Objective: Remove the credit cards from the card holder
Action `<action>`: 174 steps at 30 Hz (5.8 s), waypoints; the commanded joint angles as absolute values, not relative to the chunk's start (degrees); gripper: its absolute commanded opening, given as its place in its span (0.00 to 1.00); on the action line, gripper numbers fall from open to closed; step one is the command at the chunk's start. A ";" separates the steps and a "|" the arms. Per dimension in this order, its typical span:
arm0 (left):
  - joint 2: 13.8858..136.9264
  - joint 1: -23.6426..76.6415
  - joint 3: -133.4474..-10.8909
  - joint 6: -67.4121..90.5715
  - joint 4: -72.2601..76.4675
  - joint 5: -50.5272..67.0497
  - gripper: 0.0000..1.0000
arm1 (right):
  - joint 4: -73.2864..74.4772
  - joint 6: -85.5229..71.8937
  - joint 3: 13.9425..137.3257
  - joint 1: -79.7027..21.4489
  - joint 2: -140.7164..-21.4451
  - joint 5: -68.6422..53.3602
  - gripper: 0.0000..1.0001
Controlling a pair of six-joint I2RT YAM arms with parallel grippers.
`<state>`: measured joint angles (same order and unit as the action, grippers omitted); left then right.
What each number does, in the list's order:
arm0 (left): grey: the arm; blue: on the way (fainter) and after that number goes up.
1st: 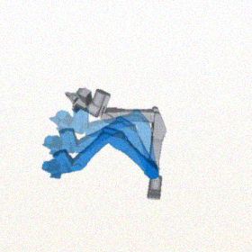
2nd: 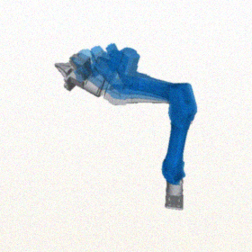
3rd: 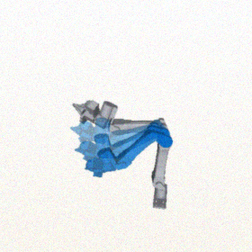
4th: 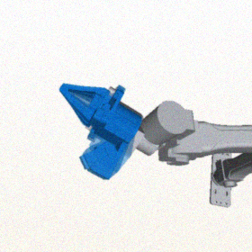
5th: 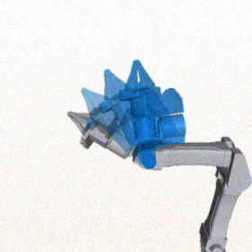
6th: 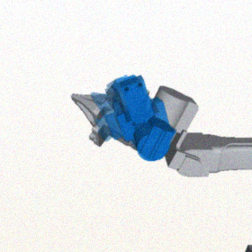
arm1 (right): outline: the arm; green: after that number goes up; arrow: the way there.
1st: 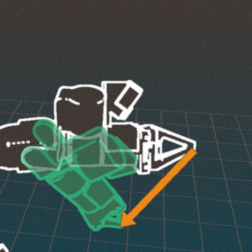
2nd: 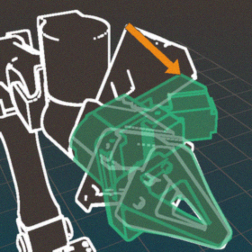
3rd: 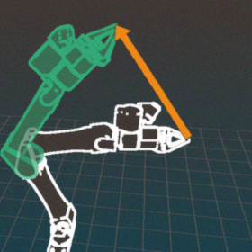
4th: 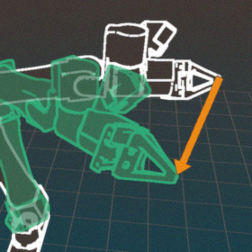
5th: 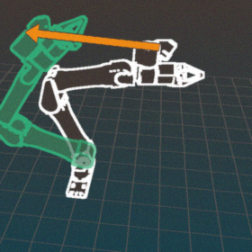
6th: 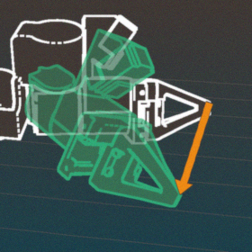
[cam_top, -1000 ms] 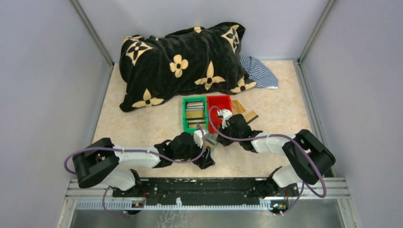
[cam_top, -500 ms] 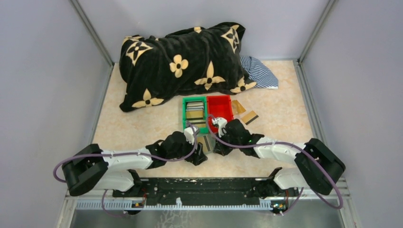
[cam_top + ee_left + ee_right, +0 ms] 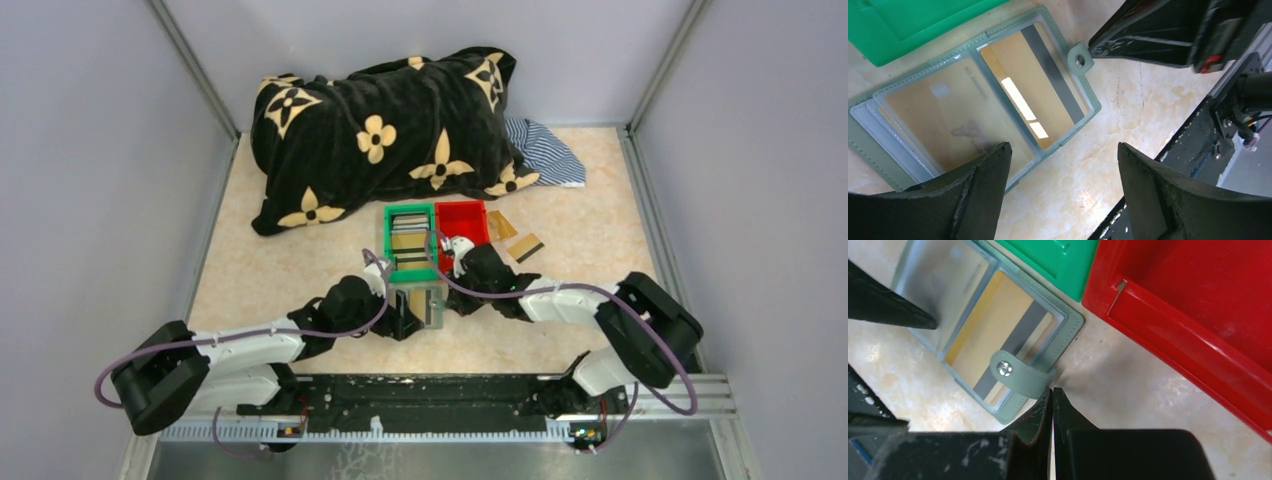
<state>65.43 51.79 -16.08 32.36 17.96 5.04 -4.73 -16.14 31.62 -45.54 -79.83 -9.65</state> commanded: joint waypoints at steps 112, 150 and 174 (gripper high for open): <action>72.81 45.00 -13.39 43.44 32.44 12.53 0.78 | -13.26 -20.55 35.66 -48.27 -93.88 -16.11 0.00; 80.83 48.16 -22.55 37.53 14.99 7.59 0.59 | -14.41 -20.74 34.66 -47.37 -94.24 -16.59 0.00; 79.12 45.32 -6.67 46.53 47.70 14.46 0.21 | -13.33 -20.39 35.27 -47.13 -96.86 -17.46 0.00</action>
<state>75.61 44.14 -6.90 43.31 42.61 4.93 -16.25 -21.65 36.01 -46.39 -93.27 -20.23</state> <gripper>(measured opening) 0.282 0.004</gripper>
